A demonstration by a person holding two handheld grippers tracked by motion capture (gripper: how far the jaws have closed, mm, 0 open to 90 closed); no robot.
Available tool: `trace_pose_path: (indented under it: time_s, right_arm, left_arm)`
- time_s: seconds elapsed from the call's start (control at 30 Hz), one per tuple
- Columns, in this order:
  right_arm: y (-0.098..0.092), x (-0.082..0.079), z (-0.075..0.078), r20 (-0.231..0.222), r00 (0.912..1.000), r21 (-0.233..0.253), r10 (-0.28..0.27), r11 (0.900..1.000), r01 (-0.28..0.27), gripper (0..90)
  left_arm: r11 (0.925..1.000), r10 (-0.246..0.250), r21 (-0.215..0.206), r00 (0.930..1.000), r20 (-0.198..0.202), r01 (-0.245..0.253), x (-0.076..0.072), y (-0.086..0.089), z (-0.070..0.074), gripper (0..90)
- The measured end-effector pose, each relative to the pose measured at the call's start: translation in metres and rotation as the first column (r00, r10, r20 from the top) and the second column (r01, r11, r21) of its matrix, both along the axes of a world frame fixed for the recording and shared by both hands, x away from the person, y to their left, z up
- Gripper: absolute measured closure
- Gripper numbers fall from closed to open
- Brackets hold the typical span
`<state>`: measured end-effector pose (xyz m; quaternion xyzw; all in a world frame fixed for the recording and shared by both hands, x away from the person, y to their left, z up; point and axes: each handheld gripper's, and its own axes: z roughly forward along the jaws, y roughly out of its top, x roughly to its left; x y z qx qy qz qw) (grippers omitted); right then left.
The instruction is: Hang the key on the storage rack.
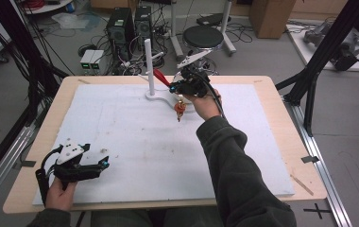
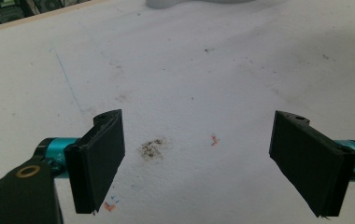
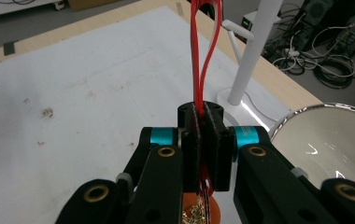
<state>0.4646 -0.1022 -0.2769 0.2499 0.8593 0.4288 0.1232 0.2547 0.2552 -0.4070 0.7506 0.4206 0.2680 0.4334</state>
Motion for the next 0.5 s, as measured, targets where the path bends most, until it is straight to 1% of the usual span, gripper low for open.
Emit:
trace_pose_path:
  time_s: [0.07,0.2,0.37,0.4,0.5]
  right_arm:
    - [0.003,0.002,0.0,0.004,1.0,-0.002,0.003,1.0,-0.003,86.0]
    - [0.007,0.005,-0.003,-0.004,1.0,-0.001,0.001,1.0,-0.001,86.0]
    - [0.012,0.007,-0.003,-0.01,0.9999,0.001,-0.007,1.0,0.007,86.0]
    - [0.013,0.008,-0.003,-0.003,1.0,0.003,-0.002,1.0,0.002,86.0]
    - [0.018,0.009,-0.002,0.002,0.9999,0.002,-0.011,1.0,0.011,86.0]
  left_arm:
    - [1.0,-0.002,0.0,1.0,0.001,0.002,0.0,0.0,0.0,18.7]
    - [1.0,0.0,0.004,1.0,0.002,0.0,-0.001,0.001,0.0,18.7]
    - [1.0,0.001,-0.001,1.0,0.004,-0.001,-0.001,0.001,0.0,18.7]
    - [1.0,0.001,-0.001,1.0,0.003,-0.001,-0.001,0.001,0.0,18.7]
    - [1.0,0.002,0.004,1.0,0.002,-0.002,-0.001,0.001,0.0,18.7]
